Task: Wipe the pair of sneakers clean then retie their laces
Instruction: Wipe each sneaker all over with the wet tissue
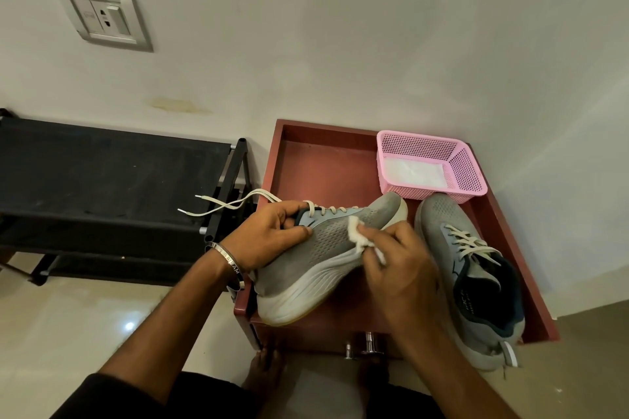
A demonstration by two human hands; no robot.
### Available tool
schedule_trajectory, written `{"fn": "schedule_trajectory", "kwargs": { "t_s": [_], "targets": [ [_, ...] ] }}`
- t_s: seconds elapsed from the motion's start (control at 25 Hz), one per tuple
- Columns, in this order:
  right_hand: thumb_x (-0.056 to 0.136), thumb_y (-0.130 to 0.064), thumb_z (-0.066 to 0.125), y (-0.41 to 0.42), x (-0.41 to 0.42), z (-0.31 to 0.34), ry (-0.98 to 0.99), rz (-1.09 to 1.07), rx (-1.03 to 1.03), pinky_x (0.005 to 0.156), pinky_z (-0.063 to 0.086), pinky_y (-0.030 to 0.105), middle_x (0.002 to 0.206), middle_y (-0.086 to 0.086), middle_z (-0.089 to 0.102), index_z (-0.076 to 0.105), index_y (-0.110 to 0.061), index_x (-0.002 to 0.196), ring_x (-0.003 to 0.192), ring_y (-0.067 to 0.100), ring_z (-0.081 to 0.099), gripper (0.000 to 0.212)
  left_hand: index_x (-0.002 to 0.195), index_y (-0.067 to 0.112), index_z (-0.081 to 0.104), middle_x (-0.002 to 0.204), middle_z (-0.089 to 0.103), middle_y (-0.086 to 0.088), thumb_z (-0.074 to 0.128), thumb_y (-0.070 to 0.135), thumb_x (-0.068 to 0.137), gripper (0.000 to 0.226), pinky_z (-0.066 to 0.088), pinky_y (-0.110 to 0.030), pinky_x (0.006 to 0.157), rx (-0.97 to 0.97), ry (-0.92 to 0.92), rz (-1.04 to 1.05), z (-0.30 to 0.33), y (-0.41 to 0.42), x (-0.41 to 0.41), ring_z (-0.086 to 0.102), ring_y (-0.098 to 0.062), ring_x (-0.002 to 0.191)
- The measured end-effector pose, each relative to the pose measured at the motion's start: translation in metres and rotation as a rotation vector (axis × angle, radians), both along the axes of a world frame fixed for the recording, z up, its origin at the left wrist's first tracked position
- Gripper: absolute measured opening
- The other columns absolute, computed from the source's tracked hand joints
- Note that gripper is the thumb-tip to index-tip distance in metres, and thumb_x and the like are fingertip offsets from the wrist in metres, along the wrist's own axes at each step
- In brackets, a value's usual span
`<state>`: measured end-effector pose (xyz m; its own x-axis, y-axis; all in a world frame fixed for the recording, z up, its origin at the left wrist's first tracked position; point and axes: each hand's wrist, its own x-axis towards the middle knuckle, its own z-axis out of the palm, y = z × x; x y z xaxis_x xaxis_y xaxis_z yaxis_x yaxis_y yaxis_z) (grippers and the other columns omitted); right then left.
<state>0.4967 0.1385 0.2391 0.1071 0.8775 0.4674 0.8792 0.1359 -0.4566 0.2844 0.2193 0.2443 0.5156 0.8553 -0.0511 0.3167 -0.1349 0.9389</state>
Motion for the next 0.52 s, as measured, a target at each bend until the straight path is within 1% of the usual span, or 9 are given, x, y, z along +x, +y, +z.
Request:
{"fn": "schedule_trajectory", "kwargs": {
  "t_s": [0.04, 0.12, 0.16, 0.2, 0.28, 0.32, 0.4, 0.44, 0.52],
  "targets": [
    [0.081, -0.007, 0.071, -0.006, -0.014, -0.003, 0.057, 0.083, -0.012, 0.059, 0.050, 0.036, 0.082, -0.002, 0.052, 0.073, -0.020, 0.112, 0.071, 0.016, 0.054, 0.034, 0.122, 0.025, 0.063, 0.056, 0.039, 0.005, 0.061, 0.016, 0.095, 0.029, 0.033, -0.021, 0.051, -0.007, 0.004, 0.019, -0.001, 0.001, 0.000, 0.037, -0.012, 0.051],
    [0.083, -0.010, 0.065, -0.019, -0.037, -0.010, 0.193, 0.269, -0.042, 0.061, 0.050, 0.032, 0.083, -0.005, 0.052, 0.073, -0.021, 0.112, 0.072, 0.011, 0.055, 0.033, 0.121, 0.029, 0.063, 0.060, 0.042, -0.004, 0.063, 0.023, 0.091, 0.031, 0.035, -0.028, 0.054, -0.030, -0.014, 0.036, -0.003, 0.002, 0.000, 0.039, -0.018, 0.055],
    [0.082, -0.009, 0.063, -0.022, -0.040, -0.012, 0.209, 0.337, -0.055, 0.062, 0.050, 0.031, 0.084, -0.006, 0.052, 0.073, -0.021, 0.111, 0.073, 0.010, 0.056, 0.032, 0.121, 0.030, 0.064, 0.063, 0.045, -0.010, 0.063, 0.028, 0.088, 0.034, 0.036, -0.031, 0.058, -0.037, -0.022, 0.032, -0.003, 0.002, -0.001, 0.041, -0.021, 0.058],
    [0.082, -0.007, 0.063, -0.021, -0.036, -0.011, 0.176, 0.371, -0.059, 0.063, 0.050, 0.032, 0.084, -0.005, 0.052, 0.074, -0.020, 0.110, 0.074, 0.011, 0.056, 0.033, 0.122, 0.030, 0.064, 0.066, 0.048, -0.012, 0.063, 0.032, 0.086, 0.036, 0.038, -0.033, 0.061, -0.046, -0.023, 0.026, -0.004, 0.003, -0.002, 0.043, -0.022, 0.061],
    [0.082, -0.005, 0.068, -0.011, -0.015, -0.007, 0.048, 0.294, -0.011, 0.062, 0.050, 0.039, 0.082, -0.001, 0.051, 0.073, -0.020, 0.112, 0.073, 0.017, 0.054, 0.033, 0.119, 0.033, 0.064, 0.064, 0.049, -0.009, 0.064, 0.028, 0.090, 0.029, 0.040, -0.030, 0.059, -0.053, -0.016, 0.016, -0.005, 0.004, -0.002, 0.045, -0.022, 0.060],
    [0.083, -0.005, 0.070, -0.005, -0.003, -0.004, 0.011, 0.195, 0.010, 0.060, 0.049, 0.041, 0.082, 0.000, 0.050, 0.073, -0.020, 0.113, 0.072, 0.019, 0.053, 0.034, 0.114, 0.035, 0.064, 0.059, 0.047, -0.001, 0.063, 0.022, 0.093, 0.025, 0.039, -0.023, 0.055, -0.051, -0.019, 0.019, -0.002, 0.004, -0.002, 0.044, -0.017, 0.055],
    [0.083, -0.005, 0.071, -0.001, 0.011, -0.003, 0.008, 0.037, 0.029, 0.058, 0.050, 0.041, 0.082, 0.000, 0.050, 0.073, -0.020, 0.115, 0.071, 0.019, 0.053, 0.036, 0.110, 0.037, 0.063, 0.052, 0.040, 0.010, 0.060, 0.012, 0.095, 0.029, 0.032, -0.013, 0.048, -0.032, -0.012, 0.030, 0.002, 0.001, -0.001, 0.037, -0.006, 0.047],
    [0.083, -0.006, 0.071, -0.003, 0.007, -0.006, 0.034, 0.030, 0.024, 0.057, 0.050, 0.039, 0.082, -0.001, 0.050, 0.072, -0.021, 0.115, 0.070, 0.017, 0.053, 0.036, 0.111, 0.037, 0.062, 0.052, 0.038, 0.011, 0.060, 0.011, 0.095, 0.031, 0.031, -0.012, 0.046, -0.023, -0.006, 0.039, 0.001, 0.001, 0.000, 0.035, -0.004, 0.046],
    [0.083, -0.009, 0.068, -0.014, -0.013, -0.013, 0.158, 0.148, -0.027, 0.057, 0.049, 0.033, 0.082, -0.004, 0.052, 0.071, -0.025, 0.116, 0.068, 0.011, 0.053, 0.037, 0.115, 0.035, 0.062, 0.055, 0.039, 0.009, 0.060, 0.011, 0.095, 0.032, 0.032, -0.014, 0.048, -0.024, 0.004, 0.058, 0.000, 0.002, 0.000, 0.037, -0.005, 0.049]
  ]
}}
